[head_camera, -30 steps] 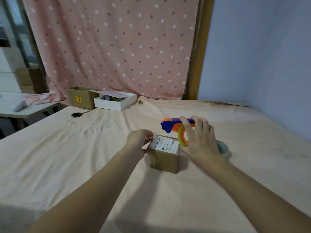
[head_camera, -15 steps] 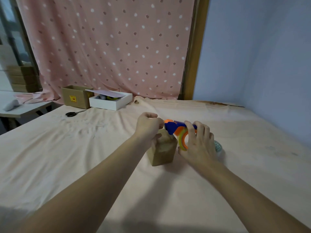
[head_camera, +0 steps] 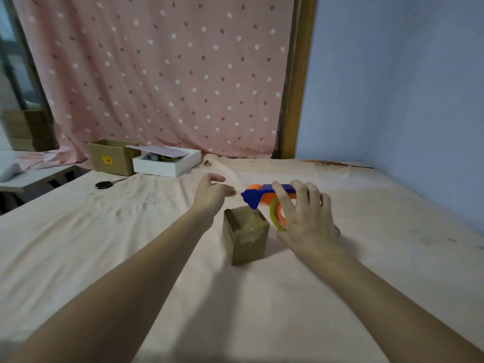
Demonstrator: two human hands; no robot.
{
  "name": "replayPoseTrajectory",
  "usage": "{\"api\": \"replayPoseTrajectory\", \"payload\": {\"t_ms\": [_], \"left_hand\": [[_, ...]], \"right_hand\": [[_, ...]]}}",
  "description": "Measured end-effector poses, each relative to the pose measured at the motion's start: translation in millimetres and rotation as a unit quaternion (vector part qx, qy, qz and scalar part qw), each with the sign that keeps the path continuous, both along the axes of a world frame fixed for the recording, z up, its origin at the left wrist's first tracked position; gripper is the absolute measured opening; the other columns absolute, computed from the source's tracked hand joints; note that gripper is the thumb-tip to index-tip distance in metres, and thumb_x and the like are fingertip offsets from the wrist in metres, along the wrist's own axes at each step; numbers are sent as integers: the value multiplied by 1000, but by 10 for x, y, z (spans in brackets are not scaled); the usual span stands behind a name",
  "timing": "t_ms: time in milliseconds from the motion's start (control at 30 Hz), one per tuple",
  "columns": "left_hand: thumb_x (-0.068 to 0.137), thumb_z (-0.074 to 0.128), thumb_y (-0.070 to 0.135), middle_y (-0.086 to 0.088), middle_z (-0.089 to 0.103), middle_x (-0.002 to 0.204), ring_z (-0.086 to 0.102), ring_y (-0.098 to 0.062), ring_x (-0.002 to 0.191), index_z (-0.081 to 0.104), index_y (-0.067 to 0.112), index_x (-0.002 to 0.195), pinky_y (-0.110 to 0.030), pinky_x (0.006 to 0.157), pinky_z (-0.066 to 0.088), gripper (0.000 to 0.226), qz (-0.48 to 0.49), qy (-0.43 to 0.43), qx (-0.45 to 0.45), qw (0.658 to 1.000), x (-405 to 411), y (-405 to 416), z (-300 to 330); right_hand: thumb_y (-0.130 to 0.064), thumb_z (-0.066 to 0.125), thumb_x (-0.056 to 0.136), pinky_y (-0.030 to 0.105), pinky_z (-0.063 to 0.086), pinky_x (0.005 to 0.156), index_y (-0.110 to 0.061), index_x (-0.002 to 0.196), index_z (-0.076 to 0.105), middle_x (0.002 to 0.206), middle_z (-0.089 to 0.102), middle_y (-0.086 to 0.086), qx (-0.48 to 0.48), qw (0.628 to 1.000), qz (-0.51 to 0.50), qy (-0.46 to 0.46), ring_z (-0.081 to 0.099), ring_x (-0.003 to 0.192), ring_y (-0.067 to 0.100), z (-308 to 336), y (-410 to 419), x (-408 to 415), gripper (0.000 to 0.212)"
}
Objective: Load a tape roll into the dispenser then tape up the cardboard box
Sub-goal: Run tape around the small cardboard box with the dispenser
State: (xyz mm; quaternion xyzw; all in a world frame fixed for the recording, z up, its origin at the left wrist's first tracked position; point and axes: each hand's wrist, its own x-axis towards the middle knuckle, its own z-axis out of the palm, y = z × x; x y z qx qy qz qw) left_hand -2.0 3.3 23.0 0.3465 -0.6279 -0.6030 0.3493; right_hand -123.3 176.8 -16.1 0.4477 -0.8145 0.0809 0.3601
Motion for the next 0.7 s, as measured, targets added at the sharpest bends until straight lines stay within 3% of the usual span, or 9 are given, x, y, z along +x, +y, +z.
{"api": "replayPoseTrajectory", "payload": {"t_ms": [67, 133, 300, 467, 567, 700], "left_hand": [[85, 66, 4, -10, 74, 91, 64, -20, 89, 52, 15, 102, -31, 76, 43, 25, -53, -46, -31, 997, -34, -55, -32], [88, 64, 3, -11, 72, 91, 66, -16, 82, 50, 15, 104, -32, 77, 40, 24, -82, -58, -30, 994, -65, -71, -72], [89, 59, 2, -8, 73, 99, 70, -19, 84, 52, 14, 121, -34, 69, 42, 35, -45, -33, 51, 997, -64, 2, -124], [92, 58, 4, -6, 71, 95, 60, -23, 87, 56, 17, 115, -37, 73, 42, 26, -26, -20, 146, 989, 133, 78, -138], [93, 59, 7, -6, 72, 99, 59, -22, 87, 59, 18, 108, -36, 68, 43, 19, -11, -9, 180, 984, 235, 168, -134], [94, 58, 8, -2, 70, 86, 58, -18, 80, 61, 17, 102, -33, 62, 42, 12, 15, 26, 236, 971, 261, 308, -167]], "right_hand": [[-40, 90, 60, 51, 45, 85, -23, 150, 35, 134, 47, 17, 29, 999, -14, 25, 45, 115, 37, 66, 56, 77, 107], [-45, 85, 69, 49, 43, 87, -24, 153, 30, 138, 45, 17, 50, 998, -24, 24, 45, 119, 37, 149, 95, 140, 103], [-55, 71, 81, 45, 40, 95, -27, 156, 10, 146, 31, 12, 58, 997, -37, -30, 36, 128, 33, 143, 24, 144, 100], [-54, 84, 63, 48, 46, 82, -23, 145, 31, 131, 47, 14, 6, 998, -34, -59, 47, 113, 35, -42, -147, 20, 102], [-50, 85, 65, 50, 48, 84, -20, 144, 34, 132, 46, 16, -10, 999, -6, -48, 46, 116, 37, -89, -179, -65, 98], [-48, 86, 68, 51, 50, 86, -17, 145, 37, 135, 44, 18, -21, 998, 16, -50, 46, 119, 38, -143, -186, -144, 96]]}}
